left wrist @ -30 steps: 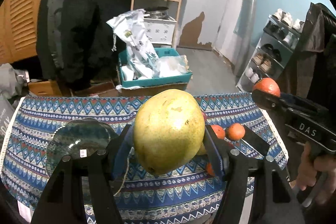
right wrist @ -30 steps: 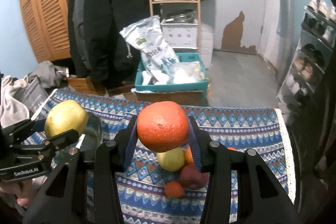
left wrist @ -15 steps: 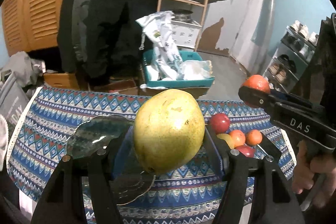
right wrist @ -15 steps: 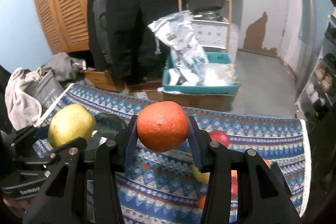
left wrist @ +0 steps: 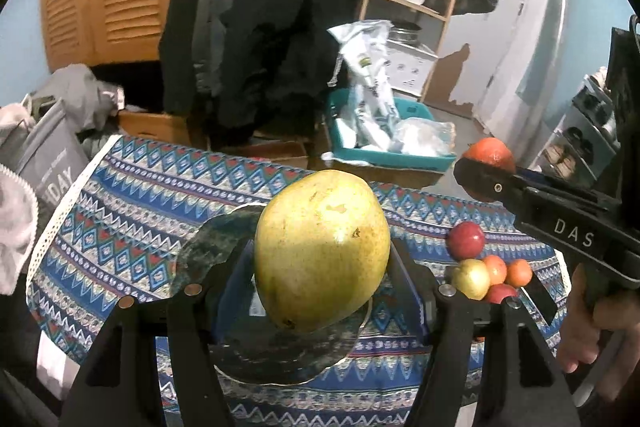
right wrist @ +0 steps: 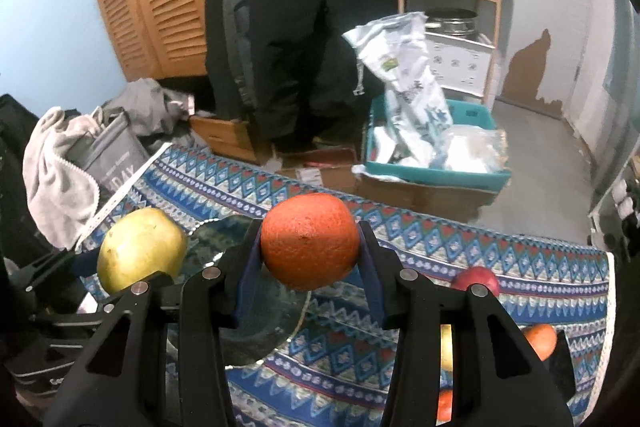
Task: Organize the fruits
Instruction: 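Carry the pear and orange over the glass bowl and release both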
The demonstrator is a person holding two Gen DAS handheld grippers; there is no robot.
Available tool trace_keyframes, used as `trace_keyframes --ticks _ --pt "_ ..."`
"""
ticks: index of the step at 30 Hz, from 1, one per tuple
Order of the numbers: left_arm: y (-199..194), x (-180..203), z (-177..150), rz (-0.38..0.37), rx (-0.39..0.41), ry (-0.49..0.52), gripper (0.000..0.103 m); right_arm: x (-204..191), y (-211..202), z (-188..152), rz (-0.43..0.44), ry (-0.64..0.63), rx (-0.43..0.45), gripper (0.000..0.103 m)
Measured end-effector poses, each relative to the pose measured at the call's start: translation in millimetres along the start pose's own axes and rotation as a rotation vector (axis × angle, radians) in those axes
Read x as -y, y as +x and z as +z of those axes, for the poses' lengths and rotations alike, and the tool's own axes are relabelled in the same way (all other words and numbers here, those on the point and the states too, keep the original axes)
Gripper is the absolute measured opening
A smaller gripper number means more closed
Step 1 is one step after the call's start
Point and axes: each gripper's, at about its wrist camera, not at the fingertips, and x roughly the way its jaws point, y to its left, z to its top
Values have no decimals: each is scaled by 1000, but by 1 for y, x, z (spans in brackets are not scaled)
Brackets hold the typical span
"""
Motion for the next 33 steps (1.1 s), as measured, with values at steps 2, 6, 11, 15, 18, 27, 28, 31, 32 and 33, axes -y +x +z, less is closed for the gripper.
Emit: trace_keyframes --ticks 2,6,11,15,18,27,28,31,32,33 --pt "3 -7 -1 10 -10 -10 68 -7 7 2 6 -9 -10 44" --pt "13 -21 -6 28 -36 -31 68 -18 26 2 23 -15 -41 44" --pt "29 -36 -12 46 -79 -59 68 -25 55 -2 58 -3 -94 44" --pt "46 -47 -21 67 -123 -74 68 -29 79 -9 82 14 -146 44" --pt "60 -54 -29 87 -161 -81 68 -32 97 -16 83 15 -194 44" --pt "100 -75 -56 113 -292 -147 68 -36 131 -38 89 -3 -285 44" --pt "103 -75 -57 118 -300 -147 68 -37 134 -40 91 -5 -294 44" --pt "111 -76 -63 132 -322 -138 68 -36 145 -47 92 -11 -325 44" --pt "114 -76 -65 137 -332 -133 68 -36 148 -51 93 -14 -338 44" --pt "115 -75 -67 141 -340 -131 68 -36 152 -54 91 -16 -348 44"
